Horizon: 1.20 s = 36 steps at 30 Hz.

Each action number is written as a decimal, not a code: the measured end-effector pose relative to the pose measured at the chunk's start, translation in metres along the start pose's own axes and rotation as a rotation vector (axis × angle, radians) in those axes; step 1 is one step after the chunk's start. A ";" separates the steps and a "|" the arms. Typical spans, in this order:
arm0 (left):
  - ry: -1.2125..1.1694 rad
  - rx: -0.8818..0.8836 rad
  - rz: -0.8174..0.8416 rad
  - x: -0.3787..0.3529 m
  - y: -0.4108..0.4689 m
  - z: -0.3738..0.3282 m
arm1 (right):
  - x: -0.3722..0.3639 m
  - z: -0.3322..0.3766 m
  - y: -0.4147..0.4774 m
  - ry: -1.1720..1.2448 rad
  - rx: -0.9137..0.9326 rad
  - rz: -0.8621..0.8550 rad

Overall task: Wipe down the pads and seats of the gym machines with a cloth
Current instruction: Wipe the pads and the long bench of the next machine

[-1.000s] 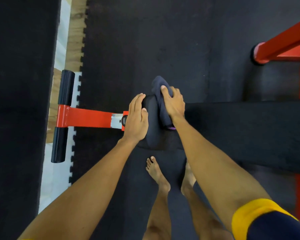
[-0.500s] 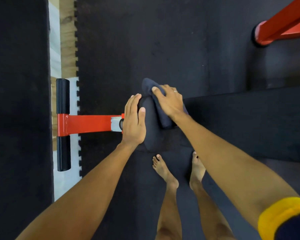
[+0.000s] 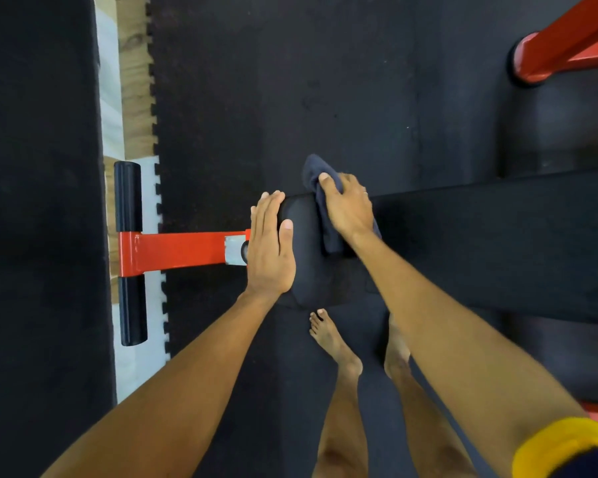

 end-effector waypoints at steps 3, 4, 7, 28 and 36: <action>0.040 -0.074 -0.002 0.000 0.000 -0.003 | -0.011 0.003 -0.040 0.053 0.156 -0.129; 0.045 -0.099 0.000 0.001 0.000 -0.003 | -0.011 -0.004 -0.045 0.069 0.180 -0.139; 0.049 -0.125 0.003 0.000 -0.001 -0.003 | 0.000 -0.026 -0.030 0.152 0.023 -0.185; 0.016 -0.096 -0.028 -0.001 0.000 -0.004 | 0.008 -0.071 -0.010 0.257 -0.488 -0.102; 0.005 -0.095 -0.035 -0.003 -0.001 -0.001 | 0.004 -0.081 -0.015 0.244 -0.409 -0.071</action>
Point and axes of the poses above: each hand's wrist, its own y-axis towards the middle knuckle, its own x-axis out of the back of the hand, z = x × y, the point moved 2 cm from there along y, towards the middle knuckle, and after that the axes turned 5 degrees about -z, right-handed, at the moved point
